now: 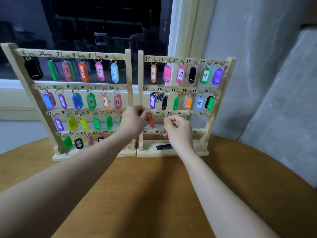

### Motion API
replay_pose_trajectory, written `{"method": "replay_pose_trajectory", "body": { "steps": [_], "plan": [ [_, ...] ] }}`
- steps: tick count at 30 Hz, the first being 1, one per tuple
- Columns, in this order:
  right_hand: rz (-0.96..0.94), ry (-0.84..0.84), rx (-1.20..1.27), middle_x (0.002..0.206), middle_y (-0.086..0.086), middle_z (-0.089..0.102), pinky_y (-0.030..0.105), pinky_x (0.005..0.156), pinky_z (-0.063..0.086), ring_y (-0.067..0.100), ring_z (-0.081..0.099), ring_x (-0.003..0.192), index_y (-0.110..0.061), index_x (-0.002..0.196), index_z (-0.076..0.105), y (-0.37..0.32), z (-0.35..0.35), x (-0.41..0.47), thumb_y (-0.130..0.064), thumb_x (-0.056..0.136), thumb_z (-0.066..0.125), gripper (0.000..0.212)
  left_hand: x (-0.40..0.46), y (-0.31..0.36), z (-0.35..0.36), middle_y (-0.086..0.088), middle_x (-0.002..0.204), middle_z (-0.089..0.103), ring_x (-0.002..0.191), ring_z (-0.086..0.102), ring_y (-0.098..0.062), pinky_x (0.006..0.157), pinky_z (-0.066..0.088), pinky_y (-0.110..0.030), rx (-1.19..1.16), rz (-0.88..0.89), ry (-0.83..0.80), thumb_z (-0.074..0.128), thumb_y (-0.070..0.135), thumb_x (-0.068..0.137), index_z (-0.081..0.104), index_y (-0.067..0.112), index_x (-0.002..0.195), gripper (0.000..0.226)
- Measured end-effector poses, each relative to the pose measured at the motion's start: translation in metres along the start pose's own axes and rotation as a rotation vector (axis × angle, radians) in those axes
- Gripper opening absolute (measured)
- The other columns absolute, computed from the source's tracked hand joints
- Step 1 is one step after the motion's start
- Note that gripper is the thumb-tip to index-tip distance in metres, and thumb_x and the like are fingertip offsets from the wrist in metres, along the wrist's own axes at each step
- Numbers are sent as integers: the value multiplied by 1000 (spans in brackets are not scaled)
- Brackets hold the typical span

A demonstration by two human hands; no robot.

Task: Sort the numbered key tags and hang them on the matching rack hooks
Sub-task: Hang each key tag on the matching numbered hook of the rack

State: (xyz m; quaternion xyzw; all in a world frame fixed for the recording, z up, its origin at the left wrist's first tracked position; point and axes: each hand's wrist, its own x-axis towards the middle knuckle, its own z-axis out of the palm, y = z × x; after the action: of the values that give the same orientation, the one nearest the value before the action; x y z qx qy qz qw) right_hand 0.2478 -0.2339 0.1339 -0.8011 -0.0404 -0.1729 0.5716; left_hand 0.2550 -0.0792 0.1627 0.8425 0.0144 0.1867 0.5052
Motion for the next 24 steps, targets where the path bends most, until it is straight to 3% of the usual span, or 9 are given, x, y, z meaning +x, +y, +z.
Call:
{"method": "replay_pose_trajectory", "body": {
  "steps": [7, 11, 15, 19, 24],
  "plan": [
    [-6, 14, 23, 70, -3, 69, 17, 49, 40, 12, 63, 46, -17, 85, 66, 4, 10, 13, -24, 101, 57, 20, 10, -8, 6, 2, 75, 75, 56, 61, -3, 59, 51, -20, 63, 29, -7, 56, 23, 103, 68, 10, 94, 20],
    [30, -13, -5, 72, -3, 70, 15, 45, 39, 13, 62, 44, -15, 86, 65, 4, 11, 18, -25, 102, 55, 21, 10, -16, 7, 5, 72, 73, 55, 60, 5, 64, 50, -23, 97, 48, -19, 55, 21, 103, 67, 14, 88, 20],
    [62, -37, -38, 69, -2, 69, 13, 42, 37, 13, 62, 43, -14, 86, 65, 6, 11, 19, -25, 102, 55, 21, 9, -24, 9, 5, 69, 72, 63, 66, -5, 73, 57, -29, 86, 40, -29, 56, 19, 102, 68, 12, 86, 22],
    [82, -68, -44, 66, -2, 68, 18, 43, 42, 15, 62, 42, -14, 82, 64, 14, 13, 17, -24, 101, 57, 22, 8, -31, 8, 2, 73, 74, 66, 67, -11, 70, 55, -29, 84, 27, -26, 55, 22, 103, 69, 12, 90, 22],
    [111, -132, -57, 72, -1, 70, 20, 50, 45, 17, 64, 46, -12, 88, 66, 24, 7, 9, -28, 103, 54, 26, 1, -36, 4, 4, 67, 71, 48, 56, 1, 51, 43, -17, 112, 5, -43, 53, 18, 103, 65, 15, 83, 24]
  ]
}}
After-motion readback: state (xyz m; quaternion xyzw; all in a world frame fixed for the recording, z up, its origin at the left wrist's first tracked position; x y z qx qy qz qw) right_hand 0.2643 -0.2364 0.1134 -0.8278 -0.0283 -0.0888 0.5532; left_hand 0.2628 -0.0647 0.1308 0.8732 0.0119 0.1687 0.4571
